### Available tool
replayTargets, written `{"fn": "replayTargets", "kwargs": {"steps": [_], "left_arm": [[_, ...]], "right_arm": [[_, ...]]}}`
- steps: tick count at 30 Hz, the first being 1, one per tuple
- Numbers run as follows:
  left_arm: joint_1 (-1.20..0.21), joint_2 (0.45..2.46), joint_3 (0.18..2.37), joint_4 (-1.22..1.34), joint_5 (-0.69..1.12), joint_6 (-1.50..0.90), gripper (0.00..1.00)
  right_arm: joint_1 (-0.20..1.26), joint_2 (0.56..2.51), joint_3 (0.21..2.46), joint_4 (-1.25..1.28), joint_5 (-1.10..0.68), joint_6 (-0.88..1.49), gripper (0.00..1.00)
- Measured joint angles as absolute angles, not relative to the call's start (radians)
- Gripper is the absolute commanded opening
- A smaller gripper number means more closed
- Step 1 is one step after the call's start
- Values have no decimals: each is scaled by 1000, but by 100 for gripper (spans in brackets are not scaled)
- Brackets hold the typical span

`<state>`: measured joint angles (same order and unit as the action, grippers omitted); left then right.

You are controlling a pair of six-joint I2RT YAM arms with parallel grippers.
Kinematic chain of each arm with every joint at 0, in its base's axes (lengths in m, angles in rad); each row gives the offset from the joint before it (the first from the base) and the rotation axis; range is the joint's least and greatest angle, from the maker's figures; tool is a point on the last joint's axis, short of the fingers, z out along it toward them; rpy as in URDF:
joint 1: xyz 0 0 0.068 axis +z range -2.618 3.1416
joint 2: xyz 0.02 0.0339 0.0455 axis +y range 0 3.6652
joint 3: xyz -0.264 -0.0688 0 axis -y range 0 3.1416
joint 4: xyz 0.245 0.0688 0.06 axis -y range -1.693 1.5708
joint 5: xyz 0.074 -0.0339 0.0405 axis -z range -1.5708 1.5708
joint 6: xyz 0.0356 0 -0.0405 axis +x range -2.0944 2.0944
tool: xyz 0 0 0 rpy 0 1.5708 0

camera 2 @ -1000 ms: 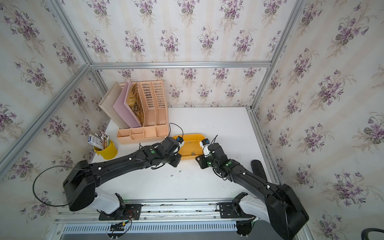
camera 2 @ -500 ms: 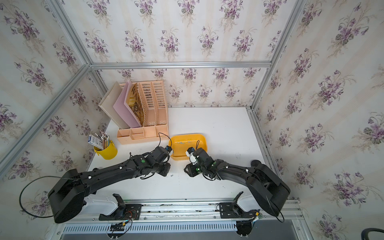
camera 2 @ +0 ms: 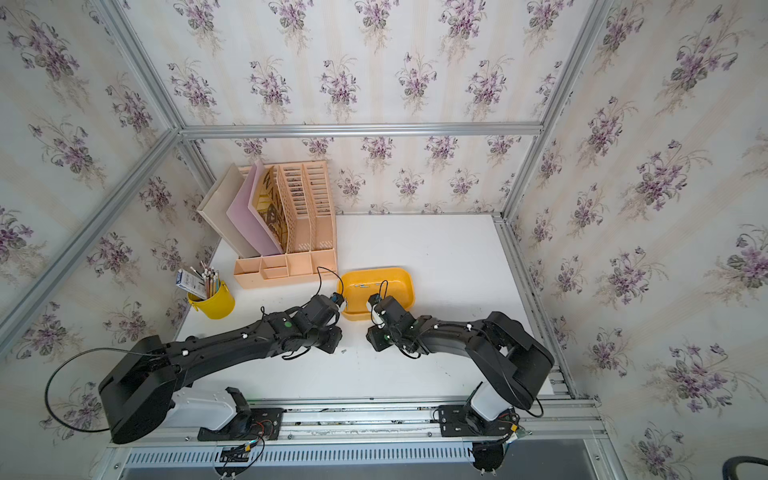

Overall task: Put the screws on the desktop into the storage box
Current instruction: Pick up the screw from the center of the board.

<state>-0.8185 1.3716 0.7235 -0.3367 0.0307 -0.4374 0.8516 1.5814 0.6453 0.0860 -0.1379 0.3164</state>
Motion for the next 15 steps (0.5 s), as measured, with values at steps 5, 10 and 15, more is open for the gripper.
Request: {"fn": "replayTargets", "kwargs": {"steps": [5,10,15], "left_arm": [[-818,1368,715,-332,30,-437,32],[-817,1369,715,-332,30,-437,33],[-817,1373,715,-332,30,-437,33]], "right_arm": [[854,1591,652,89,-124,314,33],[860,1624,682,93,-117,308,33],[875,1642,693,111,-99,307,29]]}}
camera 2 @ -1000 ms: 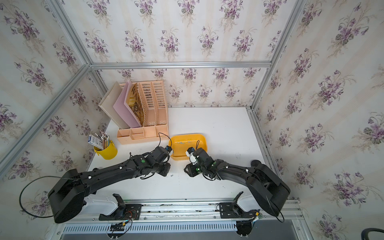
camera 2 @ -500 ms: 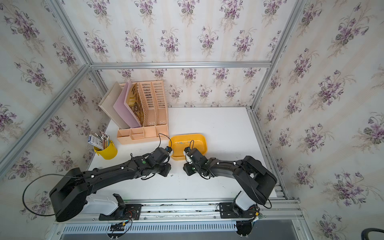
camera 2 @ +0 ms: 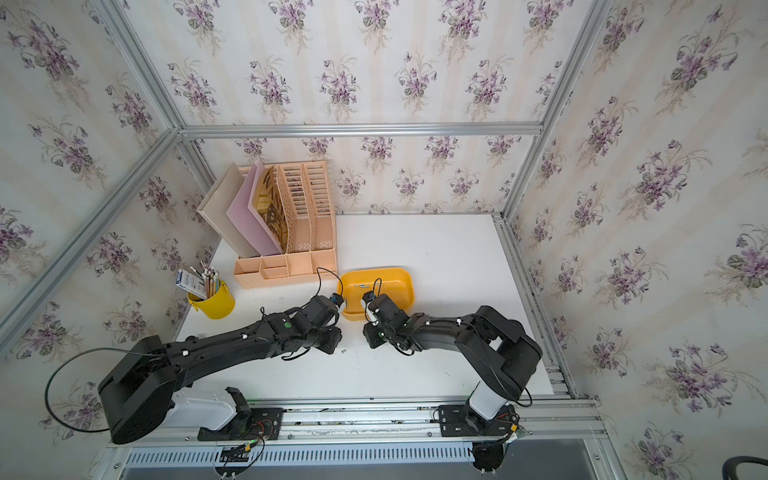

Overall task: Put the screws on the desktop into the storage box
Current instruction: Pick up the screw from the center of the board.

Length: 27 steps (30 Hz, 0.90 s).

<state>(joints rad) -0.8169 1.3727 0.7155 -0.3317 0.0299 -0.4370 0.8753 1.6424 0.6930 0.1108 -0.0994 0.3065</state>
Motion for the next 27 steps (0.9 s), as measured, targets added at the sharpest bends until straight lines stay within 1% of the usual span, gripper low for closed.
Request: {"fn": "replayTargets", "kwargs": {"steps": [16,22,27], "left_arm": [[-817,1389,734,-329,33,-437,35],[-817,1389,735,-328,34,-434,36],[-817,1389,734,-328,33,-434,36]], "right_arm": [[903,1615,703,34,-95,315,29],[903,1643,725,40,-99,318,26],[905,1645,723,44,-96,318,25]]}}
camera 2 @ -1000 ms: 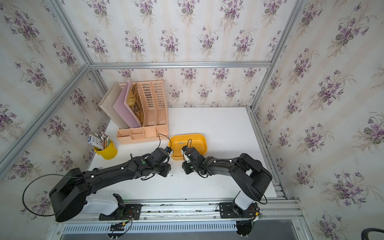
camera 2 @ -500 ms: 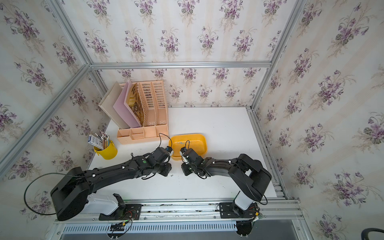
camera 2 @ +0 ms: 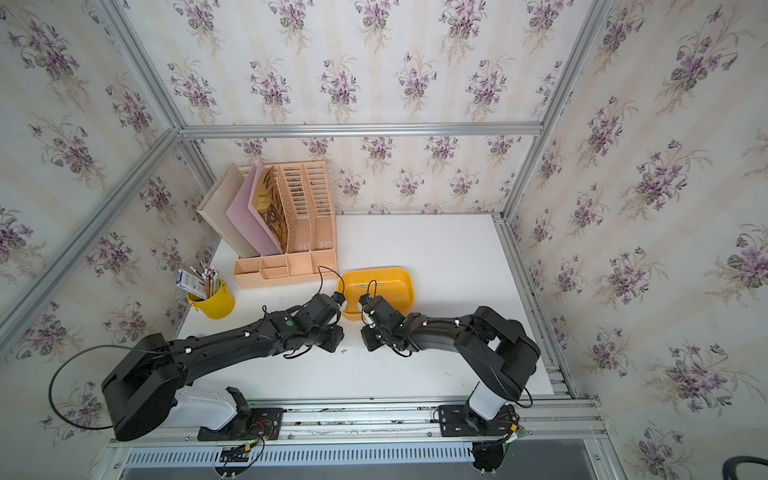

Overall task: Put the screws on the desktop into the storage box
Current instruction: Pick up the screw from the center of the board.

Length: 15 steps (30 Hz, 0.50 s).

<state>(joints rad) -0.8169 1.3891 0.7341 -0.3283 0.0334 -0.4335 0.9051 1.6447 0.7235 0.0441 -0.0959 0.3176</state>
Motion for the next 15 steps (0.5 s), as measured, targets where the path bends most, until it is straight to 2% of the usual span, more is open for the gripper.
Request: {"fn": "replayTargets", "kwargs": {"steps": [15], "left_arm": [[-817,1391,731,-327,33,-434,37]], "right_arm": [[925,1690,776,25,-50,306,25]]}}
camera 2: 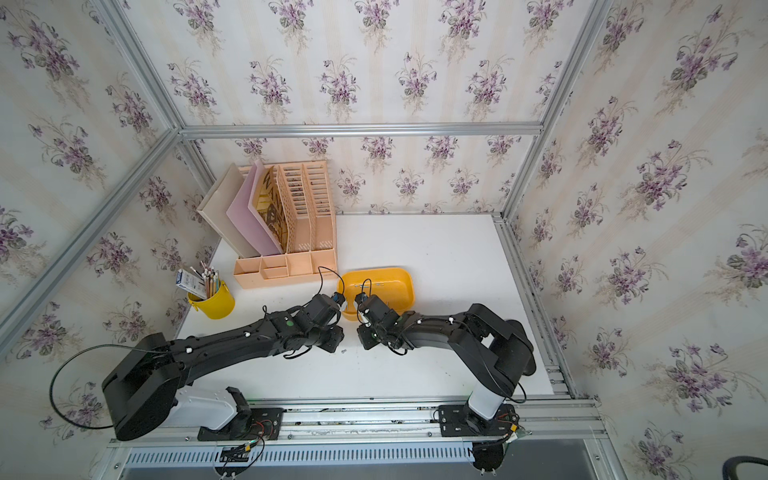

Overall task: Put the screws on the desktop into the storage box
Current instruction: Pick up the screw from the center of the board.

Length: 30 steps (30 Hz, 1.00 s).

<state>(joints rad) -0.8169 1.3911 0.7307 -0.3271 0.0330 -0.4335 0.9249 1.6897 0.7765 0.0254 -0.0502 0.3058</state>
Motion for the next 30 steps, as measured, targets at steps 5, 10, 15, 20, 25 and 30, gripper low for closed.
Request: {"fn": "replayTargets", "kwargs": {"steps": [5,10,15,20,25,30], "left_arm": [[-817,1386,729,-327,33,-434,38],[-817,1380,725,-326,33,-434,39],[-817,1382,725,-326,33,-434,39],[-817,1382,725,-326,32,-434,39],[-812,1362,722,-328,28,-434,40],[-806,1353,714,-334,24,-434,40]], "right_arm": [[939,1698,789,18,-23,295,24],[947,1699,795,6,-12,295,23],[958,1702,802,-6,-1,295,22],[963,1711,807,-4,10,294,20],[963,1721,808,9,15,291,19],[965,1722,805,15,22,291,19]]}}
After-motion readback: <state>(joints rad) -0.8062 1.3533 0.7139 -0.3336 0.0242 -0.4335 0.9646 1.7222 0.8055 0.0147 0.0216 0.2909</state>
